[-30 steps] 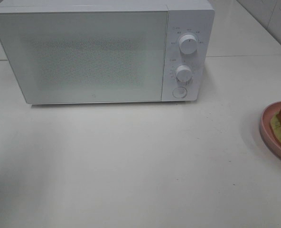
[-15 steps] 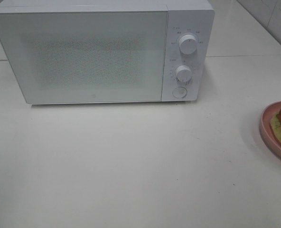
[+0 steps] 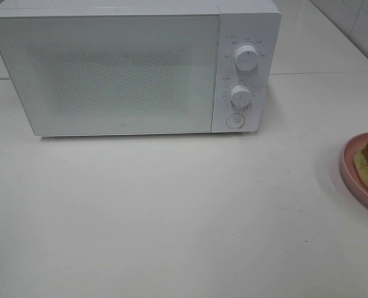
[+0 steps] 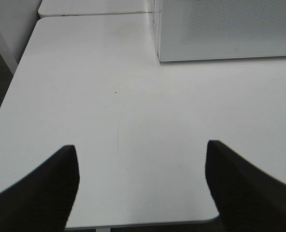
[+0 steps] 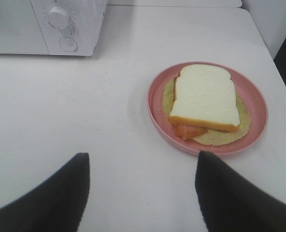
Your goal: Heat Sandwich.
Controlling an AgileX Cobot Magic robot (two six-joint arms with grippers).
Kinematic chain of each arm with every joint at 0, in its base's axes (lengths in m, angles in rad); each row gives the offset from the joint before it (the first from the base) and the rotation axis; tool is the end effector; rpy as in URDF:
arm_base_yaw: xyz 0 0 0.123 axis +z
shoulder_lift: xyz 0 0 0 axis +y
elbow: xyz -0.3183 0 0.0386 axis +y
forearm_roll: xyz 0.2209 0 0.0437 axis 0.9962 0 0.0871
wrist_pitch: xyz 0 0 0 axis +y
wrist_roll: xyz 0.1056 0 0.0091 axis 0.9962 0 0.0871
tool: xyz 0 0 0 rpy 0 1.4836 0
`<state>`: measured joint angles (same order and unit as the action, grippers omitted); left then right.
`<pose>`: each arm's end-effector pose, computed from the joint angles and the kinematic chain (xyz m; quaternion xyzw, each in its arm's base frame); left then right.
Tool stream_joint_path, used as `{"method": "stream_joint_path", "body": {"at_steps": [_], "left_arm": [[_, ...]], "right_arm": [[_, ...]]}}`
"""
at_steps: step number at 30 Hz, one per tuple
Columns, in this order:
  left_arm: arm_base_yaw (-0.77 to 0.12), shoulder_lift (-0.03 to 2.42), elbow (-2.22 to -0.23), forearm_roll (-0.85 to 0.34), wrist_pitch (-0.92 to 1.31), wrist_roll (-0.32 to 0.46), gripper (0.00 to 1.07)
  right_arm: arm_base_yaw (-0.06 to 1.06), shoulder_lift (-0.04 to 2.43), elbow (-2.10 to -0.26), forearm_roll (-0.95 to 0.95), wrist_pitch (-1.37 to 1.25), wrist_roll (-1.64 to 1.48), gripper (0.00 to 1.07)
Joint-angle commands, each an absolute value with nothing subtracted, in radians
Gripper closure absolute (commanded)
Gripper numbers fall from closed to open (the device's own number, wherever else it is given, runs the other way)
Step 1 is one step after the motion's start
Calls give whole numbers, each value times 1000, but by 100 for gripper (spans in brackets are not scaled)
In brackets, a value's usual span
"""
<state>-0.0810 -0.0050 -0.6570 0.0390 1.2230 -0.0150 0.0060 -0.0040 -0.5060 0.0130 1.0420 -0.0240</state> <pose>-0.0763 0.0101 0.2818 0.0243 0.8528 -0.0059 0.5216 -0.0514 0.0009 0.2606 -0.0129 0.8455 0.0017 0.5337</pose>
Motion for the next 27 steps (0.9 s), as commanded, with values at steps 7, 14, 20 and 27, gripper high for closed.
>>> {"method": "stream_joint_path", "body": {"at_steps": [7, 14, 20, 27], "left_arm": [[-77, -28, -629, 30, 1275, 72, 38], [-77, -28, -546, -26, 1217, 13, 38], [-77, -28, -532, -30, 1134, 0, 38], [-77, -28, -493, -52, 1036, 0, 38]], "right_arm": [[1, -26, -504, 10, 1038, -21, 45], [1, -26, -504, 10, 1038, -21, 45], [1, -26, -504, 10, 1038, -21, 45], [1, -25, -504, 10, 1038, -21, 45]]}}
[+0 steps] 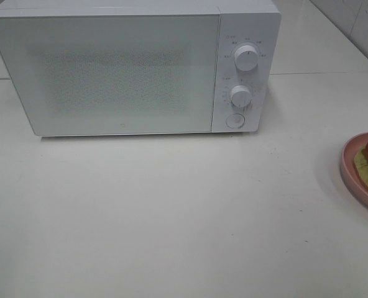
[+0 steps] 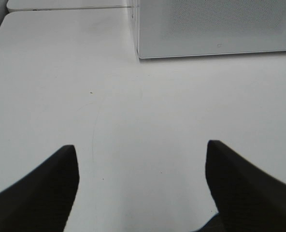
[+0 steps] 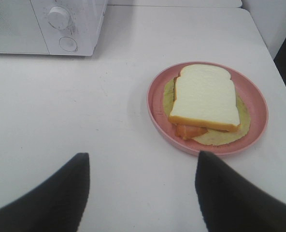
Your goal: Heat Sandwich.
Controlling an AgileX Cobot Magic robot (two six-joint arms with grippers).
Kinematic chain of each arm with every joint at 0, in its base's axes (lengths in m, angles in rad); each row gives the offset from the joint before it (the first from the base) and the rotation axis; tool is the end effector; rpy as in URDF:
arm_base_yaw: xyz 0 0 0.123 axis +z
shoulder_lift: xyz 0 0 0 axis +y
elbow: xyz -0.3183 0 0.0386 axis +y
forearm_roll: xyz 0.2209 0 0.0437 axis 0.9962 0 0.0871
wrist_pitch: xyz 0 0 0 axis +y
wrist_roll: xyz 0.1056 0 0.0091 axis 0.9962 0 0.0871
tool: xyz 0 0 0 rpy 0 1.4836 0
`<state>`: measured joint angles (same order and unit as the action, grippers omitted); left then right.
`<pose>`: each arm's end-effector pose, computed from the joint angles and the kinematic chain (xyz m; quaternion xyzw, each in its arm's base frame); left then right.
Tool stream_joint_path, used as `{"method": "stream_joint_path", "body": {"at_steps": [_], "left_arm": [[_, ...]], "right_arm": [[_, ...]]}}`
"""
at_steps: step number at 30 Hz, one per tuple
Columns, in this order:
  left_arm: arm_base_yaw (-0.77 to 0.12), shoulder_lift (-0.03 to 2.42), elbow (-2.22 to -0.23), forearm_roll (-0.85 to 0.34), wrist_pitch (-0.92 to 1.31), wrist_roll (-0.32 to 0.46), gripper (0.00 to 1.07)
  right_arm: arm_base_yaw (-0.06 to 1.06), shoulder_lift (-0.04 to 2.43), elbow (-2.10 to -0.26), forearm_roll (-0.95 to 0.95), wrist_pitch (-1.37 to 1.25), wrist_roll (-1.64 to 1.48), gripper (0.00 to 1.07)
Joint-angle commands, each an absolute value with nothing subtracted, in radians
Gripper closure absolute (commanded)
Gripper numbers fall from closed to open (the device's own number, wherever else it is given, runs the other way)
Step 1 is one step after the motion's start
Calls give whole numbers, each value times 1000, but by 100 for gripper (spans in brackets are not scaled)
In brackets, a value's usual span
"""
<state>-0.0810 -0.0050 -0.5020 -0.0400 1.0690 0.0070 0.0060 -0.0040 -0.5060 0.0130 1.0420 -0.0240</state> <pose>-0.0526 0.0005 0.2570 0.0385 0.8525 -0.0392 0.5198 -0.0514 0.0009 0.2606 -0.0129 0.8455 0.0017 0.5337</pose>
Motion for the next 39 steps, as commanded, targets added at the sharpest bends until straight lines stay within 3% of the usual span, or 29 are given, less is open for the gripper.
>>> {"method": "stream_joint_path", "body": {"at_steps": [1, 39], "left_arm": [[-77, -28, -493, -51, 1036, -5, 38], [-77, -28, -493, -39, 1036, -10, 38]], "right_arm": [[1, -25, -504, 10, 1038, -21, 45], [1, -25, -504, 10, 1038, -21, 45]]}}
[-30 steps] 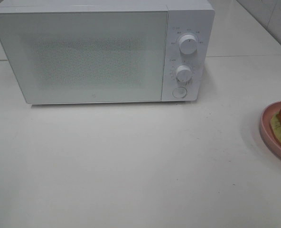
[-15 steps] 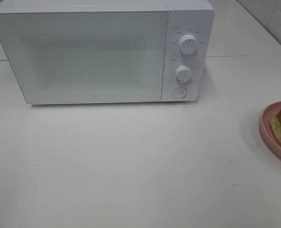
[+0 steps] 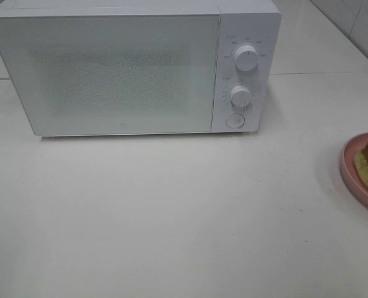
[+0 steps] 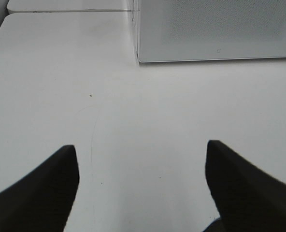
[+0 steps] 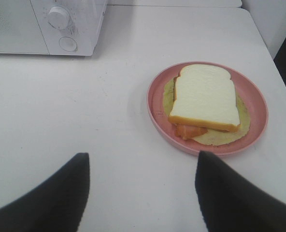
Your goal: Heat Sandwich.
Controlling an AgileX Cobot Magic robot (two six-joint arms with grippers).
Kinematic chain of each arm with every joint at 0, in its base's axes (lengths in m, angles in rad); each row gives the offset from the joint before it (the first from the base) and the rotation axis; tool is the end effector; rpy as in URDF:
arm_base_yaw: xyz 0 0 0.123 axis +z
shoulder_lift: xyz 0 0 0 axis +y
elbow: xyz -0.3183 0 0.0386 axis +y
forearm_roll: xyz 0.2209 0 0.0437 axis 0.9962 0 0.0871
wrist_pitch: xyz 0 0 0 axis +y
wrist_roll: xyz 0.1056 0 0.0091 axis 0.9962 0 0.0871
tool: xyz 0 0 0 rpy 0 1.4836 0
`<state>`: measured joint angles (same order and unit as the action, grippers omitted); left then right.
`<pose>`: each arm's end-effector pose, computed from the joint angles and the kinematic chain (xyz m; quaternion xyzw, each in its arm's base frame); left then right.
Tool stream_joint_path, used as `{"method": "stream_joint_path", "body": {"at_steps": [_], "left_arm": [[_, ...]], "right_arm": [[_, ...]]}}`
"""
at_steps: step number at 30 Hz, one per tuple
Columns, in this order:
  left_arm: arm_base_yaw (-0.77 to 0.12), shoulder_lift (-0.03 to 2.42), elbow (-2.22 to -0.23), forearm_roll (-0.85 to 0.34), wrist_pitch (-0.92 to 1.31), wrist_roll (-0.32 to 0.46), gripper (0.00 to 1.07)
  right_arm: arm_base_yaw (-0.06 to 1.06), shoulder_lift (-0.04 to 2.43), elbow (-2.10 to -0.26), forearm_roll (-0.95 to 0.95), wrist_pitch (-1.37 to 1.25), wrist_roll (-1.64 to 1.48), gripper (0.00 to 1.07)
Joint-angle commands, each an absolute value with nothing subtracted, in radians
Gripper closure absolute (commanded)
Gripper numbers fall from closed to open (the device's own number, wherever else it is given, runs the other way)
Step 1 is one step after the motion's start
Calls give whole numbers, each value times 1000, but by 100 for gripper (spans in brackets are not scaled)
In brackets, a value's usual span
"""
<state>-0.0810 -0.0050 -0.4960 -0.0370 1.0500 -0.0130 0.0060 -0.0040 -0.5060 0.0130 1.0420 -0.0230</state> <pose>-0.0510 0.0007 0.2571 0.0295 0.8495 -0.0432 0.5250 -0.0514 0.0009 0.2606 -0.0125 0.8455 0.0020 0.5337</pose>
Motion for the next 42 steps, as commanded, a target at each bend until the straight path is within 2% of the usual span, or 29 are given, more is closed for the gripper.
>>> {"method": "stream_joint_path", "body": {"at_steps": [1, 42], "left_arm": [[-77, -28, -493, -39, 1036, -10, 38], [-77, -28, -493, -44, 1036, 0, 38]], "right_arm": [[1, -25, -504, 10, 1038, -21, 45], [1, -25, -504, 10, 1038, -21, 48]]}}
